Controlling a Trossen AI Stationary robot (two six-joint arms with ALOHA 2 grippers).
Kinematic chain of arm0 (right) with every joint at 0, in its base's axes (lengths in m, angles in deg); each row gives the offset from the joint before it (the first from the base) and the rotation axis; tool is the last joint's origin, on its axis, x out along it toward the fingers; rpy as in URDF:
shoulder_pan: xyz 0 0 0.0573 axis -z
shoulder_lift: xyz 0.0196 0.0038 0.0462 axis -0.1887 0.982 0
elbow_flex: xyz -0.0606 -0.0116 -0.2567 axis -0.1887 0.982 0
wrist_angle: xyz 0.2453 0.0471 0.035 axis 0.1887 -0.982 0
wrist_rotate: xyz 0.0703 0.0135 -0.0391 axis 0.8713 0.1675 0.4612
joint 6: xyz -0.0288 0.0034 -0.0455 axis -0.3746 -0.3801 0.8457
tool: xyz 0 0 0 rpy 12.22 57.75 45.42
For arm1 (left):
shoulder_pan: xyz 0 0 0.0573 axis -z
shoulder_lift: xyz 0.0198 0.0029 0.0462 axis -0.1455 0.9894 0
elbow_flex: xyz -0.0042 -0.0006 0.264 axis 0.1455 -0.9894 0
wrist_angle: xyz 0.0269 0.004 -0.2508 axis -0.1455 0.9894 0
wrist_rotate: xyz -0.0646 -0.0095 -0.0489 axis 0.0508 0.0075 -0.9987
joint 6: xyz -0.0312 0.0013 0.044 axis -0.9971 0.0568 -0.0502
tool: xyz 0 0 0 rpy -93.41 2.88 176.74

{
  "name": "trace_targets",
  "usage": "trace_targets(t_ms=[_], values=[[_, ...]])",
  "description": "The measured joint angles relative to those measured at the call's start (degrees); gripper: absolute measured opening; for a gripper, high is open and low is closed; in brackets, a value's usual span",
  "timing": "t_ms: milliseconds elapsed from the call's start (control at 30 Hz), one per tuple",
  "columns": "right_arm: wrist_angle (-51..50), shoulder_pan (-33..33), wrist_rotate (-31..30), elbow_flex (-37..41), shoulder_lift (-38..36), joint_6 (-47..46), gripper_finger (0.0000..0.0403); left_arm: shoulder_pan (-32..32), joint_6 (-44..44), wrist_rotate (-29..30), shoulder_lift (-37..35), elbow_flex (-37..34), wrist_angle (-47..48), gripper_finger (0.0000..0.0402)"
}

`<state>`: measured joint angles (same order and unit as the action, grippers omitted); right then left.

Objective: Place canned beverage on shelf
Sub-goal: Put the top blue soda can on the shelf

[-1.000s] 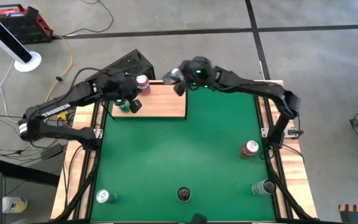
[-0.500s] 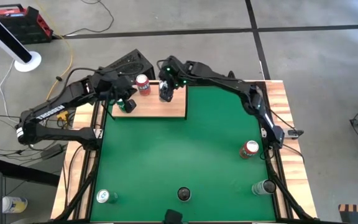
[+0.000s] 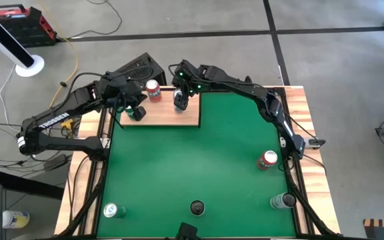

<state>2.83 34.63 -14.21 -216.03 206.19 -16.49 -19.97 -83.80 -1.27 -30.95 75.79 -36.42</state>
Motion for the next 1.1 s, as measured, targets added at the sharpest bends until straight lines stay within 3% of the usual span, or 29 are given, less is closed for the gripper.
trace_targets(t_ms=[167,500,1100], values=[[0.10,-0.02,-0.04,-0.03,1.80,-0.27,0.0267,0.00,-0.66,0.01,0.00,0.00,-0.02,0.0000],[1.36,-0.78,-0.15,0.04,2.54,0.04,0.0352,0.00,-1.03,0.03,0.00,0.00,-0.02,0.0000],[5.50,-0.39,-0.25,-1.11,-0.11,0.04,0.0347,0.00,-0.59,0.84,1.15,0.00,-0.13,0.0000]])
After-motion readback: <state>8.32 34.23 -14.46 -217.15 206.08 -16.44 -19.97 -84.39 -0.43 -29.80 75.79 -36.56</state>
